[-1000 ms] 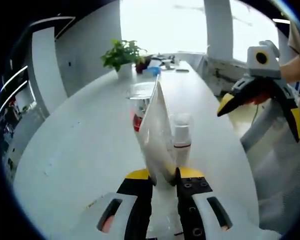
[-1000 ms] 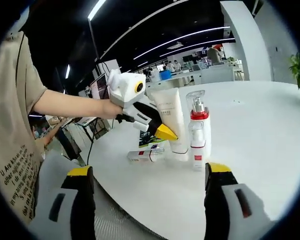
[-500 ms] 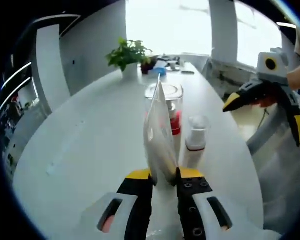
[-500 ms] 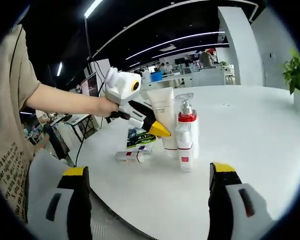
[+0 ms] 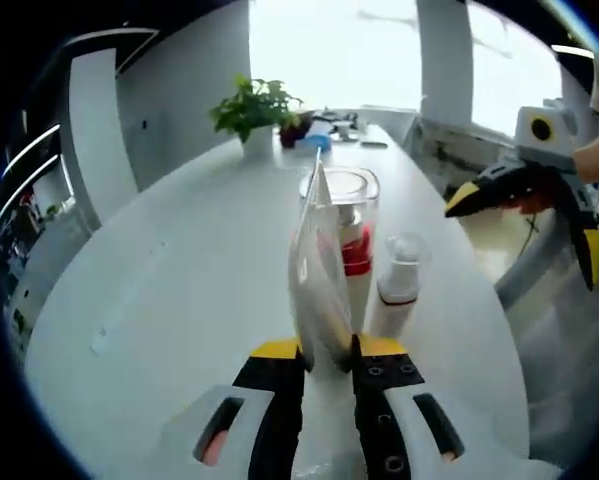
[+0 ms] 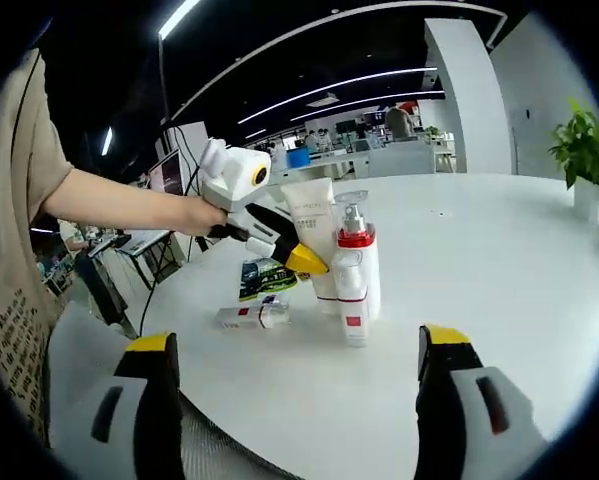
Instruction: Arrange the skincare products in the storage area until every visible bottle or jar stands upright without overlapping.
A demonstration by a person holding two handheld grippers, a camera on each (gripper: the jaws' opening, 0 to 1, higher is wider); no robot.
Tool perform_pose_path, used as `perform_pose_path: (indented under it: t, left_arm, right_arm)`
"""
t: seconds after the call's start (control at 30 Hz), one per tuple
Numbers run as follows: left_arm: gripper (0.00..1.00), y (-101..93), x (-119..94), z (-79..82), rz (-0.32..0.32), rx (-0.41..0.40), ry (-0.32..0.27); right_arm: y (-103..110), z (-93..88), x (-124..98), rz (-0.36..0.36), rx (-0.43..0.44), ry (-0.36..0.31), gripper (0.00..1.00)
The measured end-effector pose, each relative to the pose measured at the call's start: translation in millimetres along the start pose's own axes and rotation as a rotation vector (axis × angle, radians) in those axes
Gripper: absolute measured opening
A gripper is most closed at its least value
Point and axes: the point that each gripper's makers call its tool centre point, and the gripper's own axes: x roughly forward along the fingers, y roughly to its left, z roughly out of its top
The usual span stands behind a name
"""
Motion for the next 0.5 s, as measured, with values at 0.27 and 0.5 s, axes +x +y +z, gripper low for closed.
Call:
perform_pose_path:
  t: [0.27, 0.5]
  left_arm:
    - [0.15, 0.8, 1.2, -1.1, -0.004, 0.003, 0.004]
    - [0.16, 0.7, 2.0, -2.0, -0.006, -0.001, 0.013]
  right_arm:
    - [-4.6, 1.5, -1.2, -0.019, 0.015, -0.011, 1.00]
    - [-5.6, 1.3, -1.6, -0.028, 0.016, -0.010, 1.00]
